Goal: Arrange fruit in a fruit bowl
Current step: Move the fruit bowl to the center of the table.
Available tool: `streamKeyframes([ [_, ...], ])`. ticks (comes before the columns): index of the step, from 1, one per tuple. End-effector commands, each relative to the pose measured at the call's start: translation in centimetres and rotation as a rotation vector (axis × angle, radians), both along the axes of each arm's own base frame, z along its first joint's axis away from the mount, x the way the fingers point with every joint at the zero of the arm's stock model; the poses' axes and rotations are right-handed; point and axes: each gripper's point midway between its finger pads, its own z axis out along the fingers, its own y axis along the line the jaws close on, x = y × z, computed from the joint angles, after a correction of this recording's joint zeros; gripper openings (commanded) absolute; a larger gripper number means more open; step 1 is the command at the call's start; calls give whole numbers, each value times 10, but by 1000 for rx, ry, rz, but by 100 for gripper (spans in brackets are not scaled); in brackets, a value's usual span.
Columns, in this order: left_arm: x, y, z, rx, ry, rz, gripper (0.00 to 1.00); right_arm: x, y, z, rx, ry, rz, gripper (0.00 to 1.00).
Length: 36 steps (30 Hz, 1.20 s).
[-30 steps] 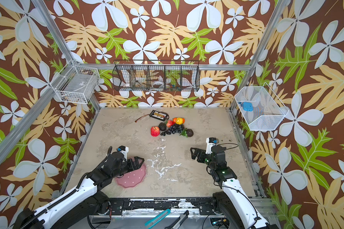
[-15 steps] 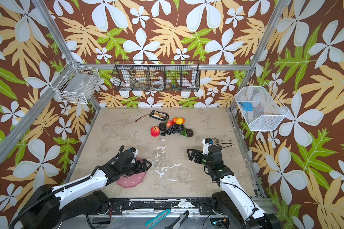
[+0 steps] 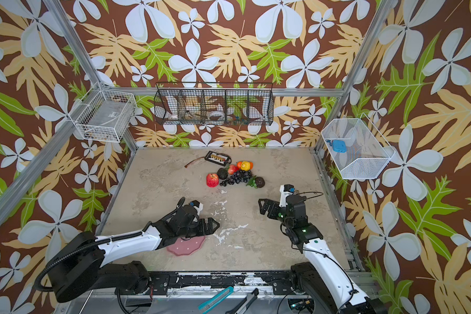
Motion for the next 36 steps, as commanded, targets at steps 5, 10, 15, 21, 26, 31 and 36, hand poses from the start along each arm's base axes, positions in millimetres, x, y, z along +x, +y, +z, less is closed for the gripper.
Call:
streamKeyframes([
  [5, 2, -35, -7, -33, 42, -42, 100, -6, -6, -8, -20, 14, -22, 99],
  [10, 8, -71, -1, -33, 16, -132, 100, -9, -5, -11, -22, 29, -13, 100],
  [15, 13, -86, 8, -43, 0, -165, 100, -15, -3, -20, -8, 53, -1, 100],
  [21, 13, -51, 46, 55, -115, -127, 100, -17, 7, -24, 41, 74, 34, 100],
  [26, 11, 30, 65, 261, -200, 39, 100, -18, 26, -25, 89, 89, 93, 100],
  [31, 4, 98, 62, 239, -143, 257, 100, -24, 53, -28, 89, 105, 156, 100],
  [36, -3, 140, 49, 197, -121, 427, 100, -37, 88, -30, 103, 121, 233, 100],
])
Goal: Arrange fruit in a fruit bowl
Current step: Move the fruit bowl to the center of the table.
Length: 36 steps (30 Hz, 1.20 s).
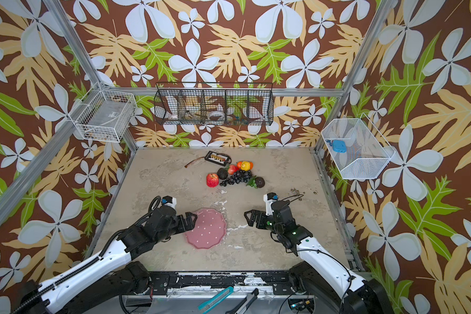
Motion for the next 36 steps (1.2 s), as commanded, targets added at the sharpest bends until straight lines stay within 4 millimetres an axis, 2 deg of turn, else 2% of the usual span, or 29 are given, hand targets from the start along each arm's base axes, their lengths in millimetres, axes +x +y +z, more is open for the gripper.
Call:
streamKeyframes([
  [1, -5, 24, -17, -15, 53, 114, 100, -1, 22, 8, 37, -24, 21, 100],
  [5, -7, 10, -38, -93, 129, 64, 100, -14, 56, 8, 23, -25, 106, 100],
  [8, -11, 0, -55, -93, 196, 13, 100, -19, 74, 5, 0, -20, 150, 100],
  [12, -17, -17, -68, -146, 251, -58, 100, -25, 87, -4, -6, 2, 182, 100],
  [16, -18, -34, -67, -216, 262, -123, 100, -31, 94, -15, 12, 31, 205, 100],
  [21, -17, -50, -65, -234, 273, -177, 100, -27, 85, -27, -55, 46, 170, 100],
  [26, -13, -79, -60, -258, 249, -237, 100, -26, 80, -37, -84, 63, 161, 100],
  [29, -8, -92, -59, -257, 235, -260, 100, -24, 81, -36, -49, 84, 161, 99],
  [31, -4, -100, -57, -268, 216, -274, 100, -20, 76, -39, -55, 93, 134, 99],
  [36, 7, -108, -58, -259, 200, -280, 100, -9, 50, -62, -108, 173, 35, 98],
])
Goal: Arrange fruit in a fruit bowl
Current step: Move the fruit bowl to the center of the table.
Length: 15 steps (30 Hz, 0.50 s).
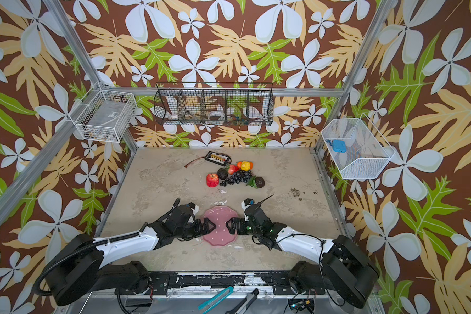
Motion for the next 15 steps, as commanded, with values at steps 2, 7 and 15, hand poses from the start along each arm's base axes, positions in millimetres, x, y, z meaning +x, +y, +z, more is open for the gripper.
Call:
streamKeyframes([
  [2, 13, -12, 9, -46, -52, 0, 100, 6, -15, -15, -34, 50, -67, 99],
  [7, 20, -22, 12, -70, -62, -5, 100, 8, 0, -16, 26, 64, -25, 98],
  [15, 44, -44, 16, -64, -99, -17, 100, 29, 6, -3, -7, 8, -12, 98],
])
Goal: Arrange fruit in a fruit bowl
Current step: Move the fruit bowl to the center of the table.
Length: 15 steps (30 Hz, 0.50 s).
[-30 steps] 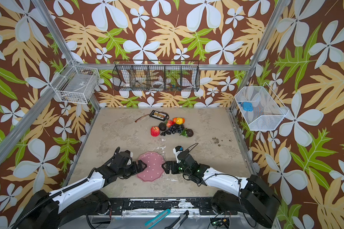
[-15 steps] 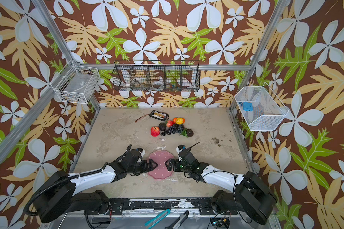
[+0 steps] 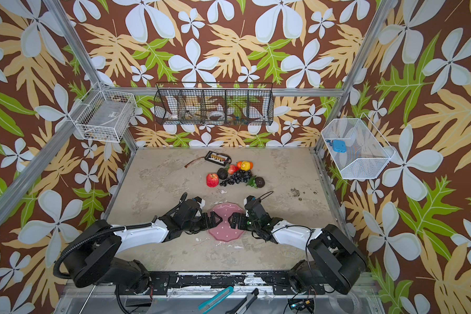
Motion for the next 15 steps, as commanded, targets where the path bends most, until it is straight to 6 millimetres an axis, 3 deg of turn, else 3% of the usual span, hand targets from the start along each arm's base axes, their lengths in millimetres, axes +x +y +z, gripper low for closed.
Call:
streamKeyframes([
  [1, 17, -17, 15, -40, -72, -20, 100, 12, 6, 10, 4, -47, 35, 98],
  [8, 48, -21, 19, 42, -134, 20, 100, 35, -6, -9, -68, -43, 20, 100],
  [15, 62, -15, 23, 91, -171, 65, 100, 43, -9, -1, -91, -77, 12, 100],
])
